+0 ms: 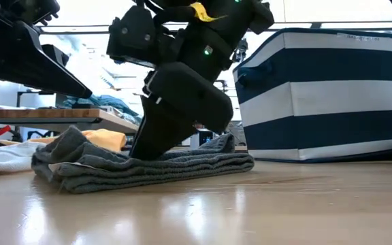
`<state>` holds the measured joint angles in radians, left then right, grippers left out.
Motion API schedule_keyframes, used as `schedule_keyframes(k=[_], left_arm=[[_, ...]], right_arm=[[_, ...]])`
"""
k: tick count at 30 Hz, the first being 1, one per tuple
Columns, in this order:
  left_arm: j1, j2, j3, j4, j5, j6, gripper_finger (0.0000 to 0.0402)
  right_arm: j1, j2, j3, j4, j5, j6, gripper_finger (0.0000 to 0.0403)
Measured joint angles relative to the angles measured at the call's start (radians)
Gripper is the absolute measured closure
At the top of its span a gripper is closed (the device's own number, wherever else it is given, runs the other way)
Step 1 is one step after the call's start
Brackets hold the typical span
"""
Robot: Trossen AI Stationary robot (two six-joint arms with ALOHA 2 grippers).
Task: Fold kitchen towel into neat rectangle
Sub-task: Fold the gray towel
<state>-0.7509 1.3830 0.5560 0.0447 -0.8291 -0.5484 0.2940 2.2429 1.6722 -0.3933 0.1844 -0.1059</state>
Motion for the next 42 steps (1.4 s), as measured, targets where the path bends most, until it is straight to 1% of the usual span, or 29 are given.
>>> schedule_keyframes(k=[4, 7, 11, 14, 15, 20, 24, 26, 29, 31, 34, 37, 40, 42], left_arm=[[0.0, 0.0, -0.001, 0.004, 0.004, -0.002, 0.0302], [-0.002, 0.0, -0.001, 0.043, 0.013, 0.017, 0.0307], [-0.013, -0.001, -0.001, 0.111, 0.015, 0.075, 0.0307], [-0.02, -0.008, -0.001, 0.12, 0.016, 0.085, 0.0305], [-0.021, -0.008, -0.001, 0.118, 0.016, 0.085, 0.0304], [-0.021, -0.007, -0.005, 0.093, 0.017, 0.064, 0.0305], [-0.021, -0.001, -0.014, 0.086, 0.017, 0.04, 0.0305], [-0.021, 0.003, -0.014, 0.086, 0.017, 0.037, 0.0304], [-0.026, 0.003, -0.014, 0.086, 0.021, 0.032, 0.0304], [-0.031, 0.007, -0.015, 0.086, 0.05, 0.03, 0.0304], [-0.039, 0.031, -0.015, 0.087, 0.109, 0.003, 0.0302], [-0.065, 0.066, -0.014, 0.087, 0.128, -0.039, 0.0301], [-0.109, 0.1, -0.002, 0.062, 0.134, -0.109, 0.0302], [-0.146, 0.114, 0.022, 0.029, 0.115, -0.165, 0.0303]], right_arm=[[0.0, 0.0, 0.003, 0.019, 0.024, 0.0, 0.0292], [0.0, 0.0, 0.003, 0.033, 0.048, -0.01, 0.0312], [-0.002, 0.0, 0.003, 0.036, 0.052, -0.018, 0.0353], [0.002, -0.01, 0.01, 0.017, 0.053, -0.023, 0.0391], [0.006, -0.021, 0.016, -0.001, 0.053, -0.026, 0.0396], [0.027, -0.081, 0.063, -0.128, 0.054, -0.01, 0.0399], [0.046, -0.089, 0.066, -0.189, 0.049, -0.001, 0.04], [0.05, -0.088, 0.066, -0.199, 0.029, 0.002, 0.04], [0.053, -0.084, 0.06, -0.231, -0.031, 0.0, 0.04], [0.053, -0.082, 0.042, -0.237, -0.053, 0.001, 0.04], [0.053, -0.081, 0.034, -0.248, -0.053, 0.012, 0.04], [0.052, -0.082, 0.034, -0.251, -0.051, 0.027, 0.04], [0.05, -0.082, 0.034, -0.268, -0.022, 0.038, 0.04], [0.047, -0.082, 0.034, -0.275, -0.018, 0.054, 0.04]])
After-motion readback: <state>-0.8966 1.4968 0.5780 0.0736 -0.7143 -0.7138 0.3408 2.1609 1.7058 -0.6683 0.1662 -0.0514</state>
